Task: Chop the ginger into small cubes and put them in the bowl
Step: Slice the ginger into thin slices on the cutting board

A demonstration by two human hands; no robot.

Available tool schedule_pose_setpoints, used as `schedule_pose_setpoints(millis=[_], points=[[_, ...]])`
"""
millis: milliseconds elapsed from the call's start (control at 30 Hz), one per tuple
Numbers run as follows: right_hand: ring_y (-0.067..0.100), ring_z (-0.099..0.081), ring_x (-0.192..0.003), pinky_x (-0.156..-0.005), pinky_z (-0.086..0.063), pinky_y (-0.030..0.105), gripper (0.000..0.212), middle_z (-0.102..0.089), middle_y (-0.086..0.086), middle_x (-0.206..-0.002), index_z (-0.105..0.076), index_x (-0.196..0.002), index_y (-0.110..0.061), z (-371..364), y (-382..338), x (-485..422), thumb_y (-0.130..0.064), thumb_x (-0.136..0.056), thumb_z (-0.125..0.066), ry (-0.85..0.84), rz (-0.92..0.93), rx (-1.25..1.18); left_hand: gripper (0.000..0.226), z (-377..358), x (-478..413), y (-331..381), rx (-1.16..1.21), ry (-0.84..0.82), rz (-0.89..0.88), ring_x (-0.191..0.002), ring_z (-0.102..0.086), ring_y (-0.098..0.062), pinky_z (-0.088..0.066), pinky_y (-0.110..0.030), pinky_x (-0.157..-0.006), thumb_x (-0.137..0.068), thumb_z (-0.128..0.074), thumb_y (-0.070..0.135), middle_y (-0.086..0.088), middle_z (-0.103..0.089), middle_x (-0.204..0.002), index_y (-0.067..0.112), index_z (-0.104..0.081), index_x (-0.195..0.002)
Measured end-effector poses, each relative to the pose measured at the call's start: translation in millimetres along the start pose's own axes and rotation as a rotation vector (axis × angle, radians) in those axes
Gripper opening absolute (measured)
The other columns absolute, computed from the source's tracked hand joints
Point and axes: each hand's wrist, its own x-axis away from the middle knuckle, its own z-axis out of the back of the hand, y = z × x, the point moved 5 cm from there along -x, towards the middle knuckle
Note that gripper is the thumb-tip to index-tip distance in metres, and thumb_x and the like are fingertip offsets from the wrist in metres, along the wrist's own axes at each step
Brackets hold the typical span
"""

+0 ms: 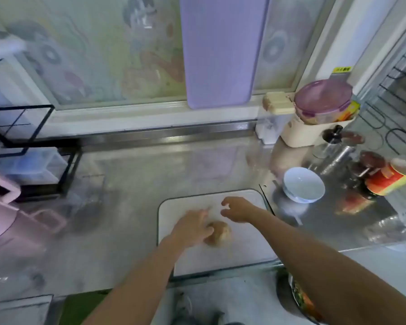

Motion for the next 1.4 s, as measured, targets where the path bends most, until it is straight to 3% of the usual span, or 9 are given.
schedule_pose_setpoints(millis=[100, 267, 400, 533, 667, 833, 1000, 1133, 1400], points=[[0.033, -0.038, -0.132, -0.107, -0.033, 0.039, 0.051, -0.039, 0.016, -0.146, -0.036, -0.146, -0.010, -18, 29, 5, -0.034, -0.101, -0.042, 0.009, -0.118, -0.007, 0.061, -29, -9, 8, -0.081, -0.082, -0.054, -0.133, -0.039, -0.021, -0.037, -0.034, -0.106, -0.086, -0.061, 0.044, -0.004, -0.034, -0.152, 0.018, -0.043, -0.138], [0.027, -0.038, -0.133, -0.111, -0.030, 0.035, 0.044, -0.037, 0.008, -0.148, -0.045, -0.141, -0.013, -35, 54, 9, -0.033, -0.101, -0.042, 0.097, -0.174, -0.052, 0.096, -53, -19, 5, -0.301, -0.082, 0.000, -0.132, -0.034, -0.031, -0.037, -0.039, -0.103, -0.080, -0.063, 0.058, -0.014, -0.029, -0.146, 0.015, -0.014, -0.150], [0.025, -0.049, -0.126, -0.104, -0.040, 0.034, 0.039, -0.049, 0.005, -0.141, -0.048, -0.137, -0.019, -28, 67, 15, -0.027, -0.099, -0.045, 0.230, -0.224, -0.198, 0.080, -53, -27, 8, -0.446, 0.023, -0.101, -0.126, -0.040, -0.027, -0.039, -0.033, -0.100, -0.081, -0.063, 0.053, -0.011, -0.039, -0.137, 0.011, -0.028, -0.141], [0.034, -0.053, -0.112, -0.086, -0.044, 0.037, 0.036, -0.051, 0.013, -0.124, -0.048, -0.125, -0.011, -6, 108, 43, -0.012, -0.089, -0.050, 0.544, -0.505, -0.156, 0.072, -47, -39, 11, -0.433, 0.018, -0.152, -0.120, -0.045, -0.028, -0.039, -0.035, -0.098, -0.081, -0.064, 0.050, -0.011, -0.042, -0.132, 0.012, -0.035, -0.135], [0.035, -0.045, -0.119, -0.094, -0.042, 0.043, 0.042, -0.044, 0.016, -0.126, -0.040, -0.128, -0.010, -13, 150, 67, -0.013, -0.088, -0.052, 0.453, -0.748, -0.077, 0.064, -48, -48, 28, -0.412, 0.023, -0.194, -0.112, -0.046, -0.026, -0.041, -0.033, -0.090, -0.079, -0.067, 0.046, -0.009, -0.044, -0.122, 0.014, -0.039, -0.127], [0.040, -0.054, -0.111, -0.089, -0.046, 0.043, 0.043, -0.052, 0.020, -0.121, -0.038, -0.125, -0.006, -23, 163, 61, -0.012, -0.088, -0.060, 0.375, -0.595, -0.216, 0.065, -54, -52, 39, -0.314, 0.076, -0.143, -0.106, -0.048, -0.025, -0.043, -0.031, -0.086, -0.076, -0.071, 0.046, -0.009, -0.044, -0.116, 0.018, -0.040, -0.127], [0.039, -0.057, -0.089, -0.070, -0.044, 0.039, 0.029, -0.057, 0.015, -0.098, -0.034, -0.102, -0.013, -14, 149, 66, -0.015, -0.082, -0.056, 0.506, -0.465, -0.330, 0.066, -55, -50, 37, -0.212, 0.106, -0.081, -0.102, -0.048, -0.027, -0.047, -0.034, -0.084, -0.072, -0.075, 0.047, -0.009, -0.041, -0.116, 0.023, -0.044, -0.126], [0.030, -0.055, -0.074, -0.062, -0.041, 0.036, 0.018, -0.056, 0.006, -0.080, -0.040, -0.106, -0.019, -7, 127, 69, -0.025, -0.092, -0.048, 0.566, -0.323, -0.459, 0.065, -54, -47, 37, -0.212, 0.128, -0.083, -0.101, -0.050, -0.028, -0.046, -0.034, -0.083, -0.072, -0.075, 0.044, -0.009, -0.042, -0.115, 0.022, -0.045, -0.124], [0.031, -0.055, -0.064, -0.057, -0.047, 0.036, 0.016, -0.058, 0.008, -0.073, -0.043, -0.094, -0.016, -29, 82, 62, -0.030, -0.100, -0.041, 0.338, -0.062, -0.117, 0.064, -48, -30, 18, -0.134, 0.234, -0.002, -0.106, -0.051, -0.027, -0.046, -0.034, -0.090, -0.070, -0.076, 0.048, -0.009, -0.046, -0.120, 0.022, -0.048, -0.121]])
